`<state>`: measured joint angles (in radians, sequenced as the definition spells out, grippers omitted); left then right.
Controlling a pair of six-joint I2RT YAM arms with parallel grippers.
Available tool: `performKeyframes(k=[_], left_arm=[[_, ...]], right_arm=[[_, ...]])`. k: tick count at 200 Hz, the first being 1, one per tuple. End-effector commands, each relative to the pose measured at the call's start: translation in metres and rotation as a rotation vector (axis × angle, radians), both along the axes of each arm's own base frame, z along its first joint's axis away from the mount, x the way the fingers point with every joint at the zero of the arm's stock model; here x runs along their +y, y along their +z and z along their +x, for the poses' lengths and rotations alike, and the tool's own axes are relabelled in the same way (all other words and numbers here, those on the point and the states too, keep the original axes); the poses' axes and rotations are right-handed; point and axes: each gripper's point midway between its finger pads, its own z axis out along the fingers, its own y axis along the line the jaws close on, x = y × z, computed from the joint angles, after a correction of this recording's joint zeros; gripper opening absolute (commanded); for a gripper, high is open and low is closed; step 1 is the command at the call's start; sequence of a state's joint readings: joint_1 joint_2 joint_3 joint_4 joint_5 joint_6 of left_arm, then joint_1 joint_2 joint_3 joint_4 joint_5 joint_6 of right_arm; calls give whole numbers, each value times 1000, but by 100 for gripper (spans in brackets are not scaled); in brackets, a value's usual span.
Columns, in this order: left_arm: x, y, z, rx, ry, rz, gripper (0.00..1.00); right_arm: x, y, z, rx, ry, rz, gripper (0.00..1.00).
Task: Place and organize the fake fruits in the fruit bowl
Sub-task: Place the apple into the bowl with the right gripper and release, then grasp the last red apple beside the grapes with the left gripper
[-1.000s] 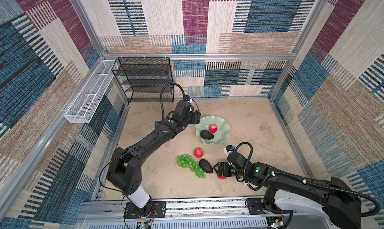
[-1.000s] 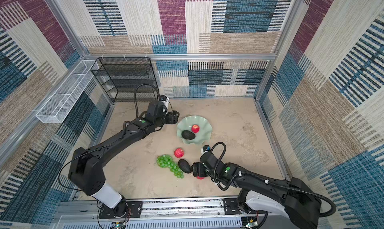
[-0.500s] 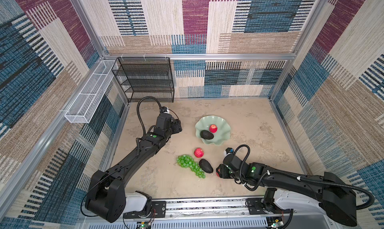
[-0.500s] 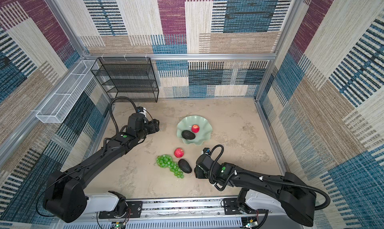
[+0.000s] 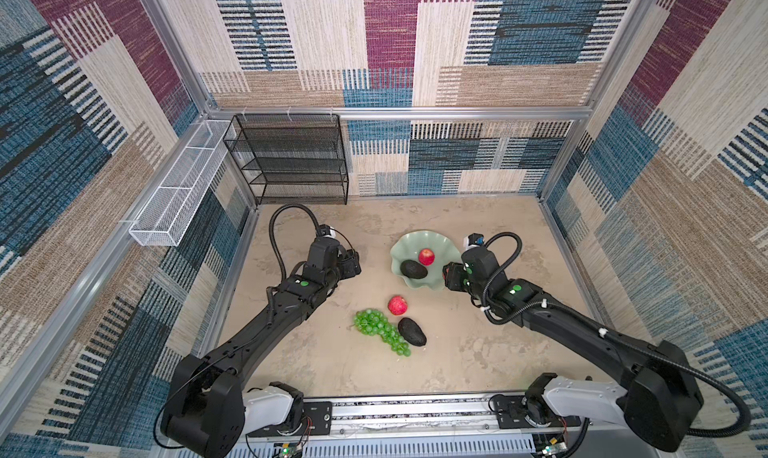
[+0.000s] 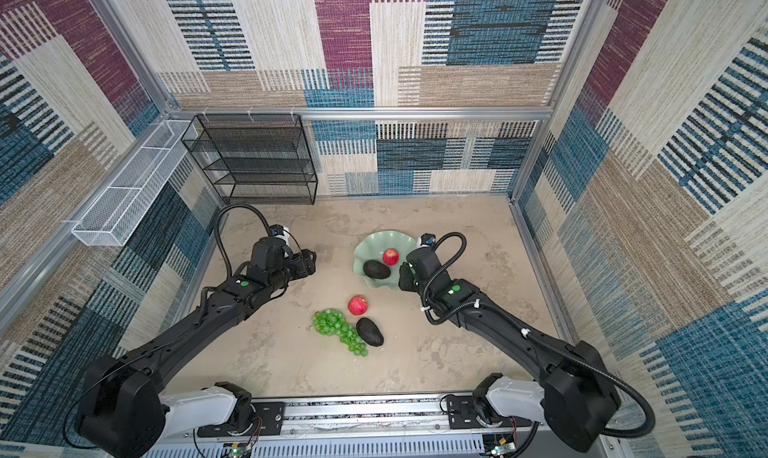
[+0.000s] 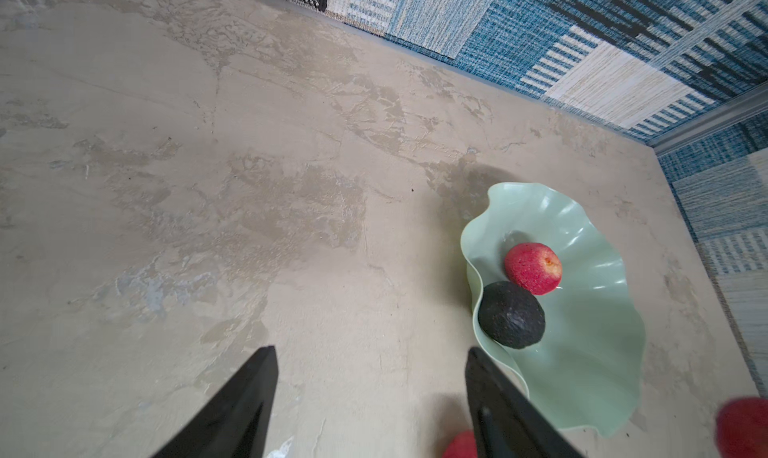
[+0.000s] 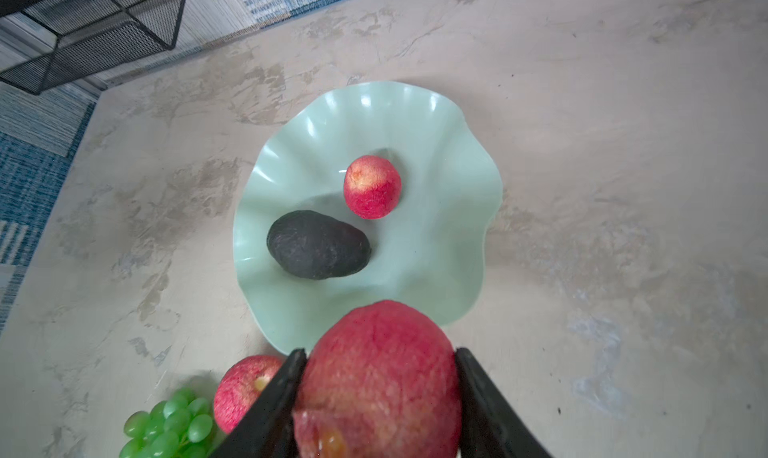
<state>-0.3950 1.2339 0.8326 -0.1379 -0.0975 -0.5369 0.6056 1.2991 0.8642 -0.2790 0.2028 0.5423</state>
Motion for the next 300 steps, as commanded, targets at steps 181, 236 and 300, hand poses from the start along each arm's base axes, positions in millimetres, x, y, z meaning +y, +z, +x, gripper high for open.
performKeyframes(k=[181,236,300], left_arm=[[-45,-31,-43,155,-214,-124,73],[-102,-51,-64,222,-432,27,73],[-133,-87,-76,337,-533,157,71]], right_arm=[[19,-25,81,-68,56,-45,84],[3,29,55,-214,47,38,100],[-24,34,29,-246,-19,43,100]])
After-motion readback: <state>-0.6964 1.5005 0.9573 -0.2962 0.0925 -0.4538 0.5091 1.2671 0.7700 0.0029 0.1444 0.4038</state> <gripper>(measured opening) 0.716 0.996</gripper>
